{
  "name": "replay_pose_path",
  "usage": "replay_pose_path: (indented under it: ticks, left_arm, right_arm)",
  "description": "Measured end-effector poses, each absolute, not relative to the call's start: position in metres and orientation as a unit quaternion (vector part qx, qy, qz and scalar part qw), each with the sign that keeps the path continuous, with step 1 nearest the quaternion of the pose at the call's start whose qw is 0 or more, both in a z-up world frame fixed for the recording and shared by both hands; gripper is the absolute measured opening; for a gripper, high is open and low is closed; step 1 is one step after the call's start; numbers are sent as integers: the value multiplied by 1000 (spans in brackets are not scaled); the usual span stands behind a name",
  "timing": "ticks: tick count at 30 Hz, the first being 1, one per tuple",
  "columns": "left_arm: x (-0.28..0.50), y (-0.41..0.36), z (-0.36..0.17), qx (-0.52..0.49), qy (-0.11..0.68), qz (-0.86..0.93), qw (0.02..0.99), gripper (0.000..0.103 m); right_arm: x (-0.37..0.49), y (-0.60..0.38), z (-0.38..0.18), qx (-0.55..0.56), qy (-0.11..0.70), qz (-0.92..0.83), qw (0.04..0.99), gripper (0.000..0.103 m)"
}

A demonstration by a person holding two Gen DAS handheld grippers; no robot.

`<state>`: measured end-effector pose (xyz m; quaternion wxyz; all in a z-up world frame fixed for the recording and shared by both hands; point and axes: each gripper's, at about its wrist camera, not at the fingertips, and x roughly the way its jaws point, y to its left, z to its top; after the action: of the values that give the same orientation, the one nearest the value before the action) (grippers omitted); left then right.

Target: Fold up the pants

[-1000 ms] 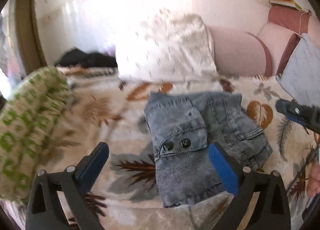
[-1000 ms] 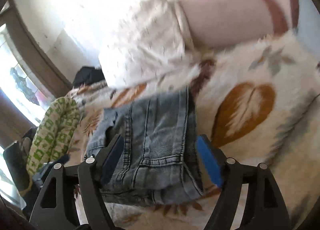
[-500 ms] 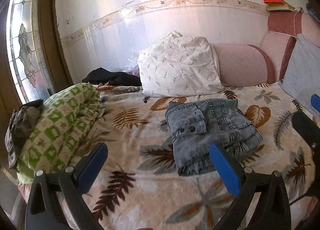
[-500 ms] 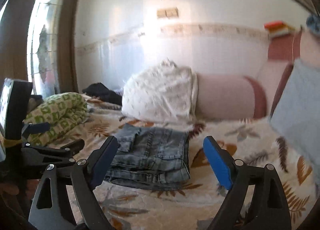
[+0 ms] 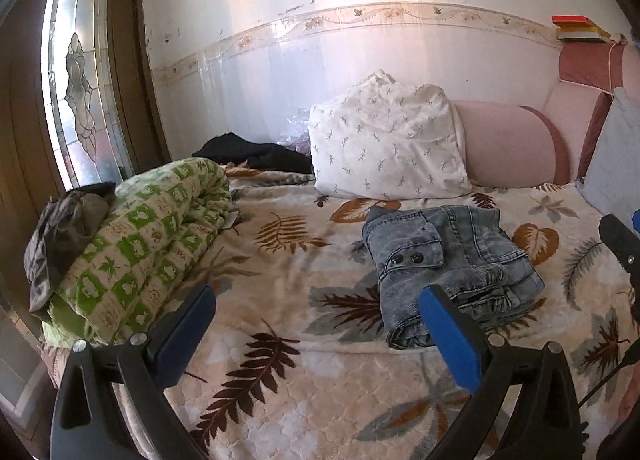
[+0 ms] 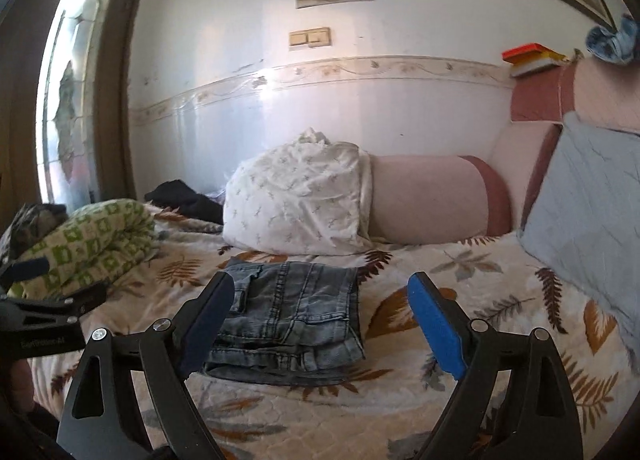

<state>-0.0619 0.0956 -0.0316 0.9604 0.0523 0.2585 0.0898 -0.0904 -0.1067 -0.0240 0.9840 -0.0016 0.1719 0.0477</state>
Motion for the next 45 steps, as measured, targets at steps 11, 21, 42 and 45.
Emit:
replay_pose_path:
  ticks: [11, 21, 42, 45]
  left_arm:
    - [-53, 106, -47, 36, 270, 90, 958, 103]
    - [-54, 110, -48, 29, 268, 92, 958, 103]
    - [-53, 104, -53, 33, 273, 78, 958, 103]
    - [-51, 104, -57, 34, 277, 72, 957, 103]
  right_arm:
    - [-87, -86, -38, -45, 185, 58, 980, 89]
    - [-87, -76, -44, -66, 191, 64, 977, 89]
    - [-83, -70, -56, -78, 210, 61, 973, 89]
    - [-80, -69, -60, -80, 217, 58, 971, 89]
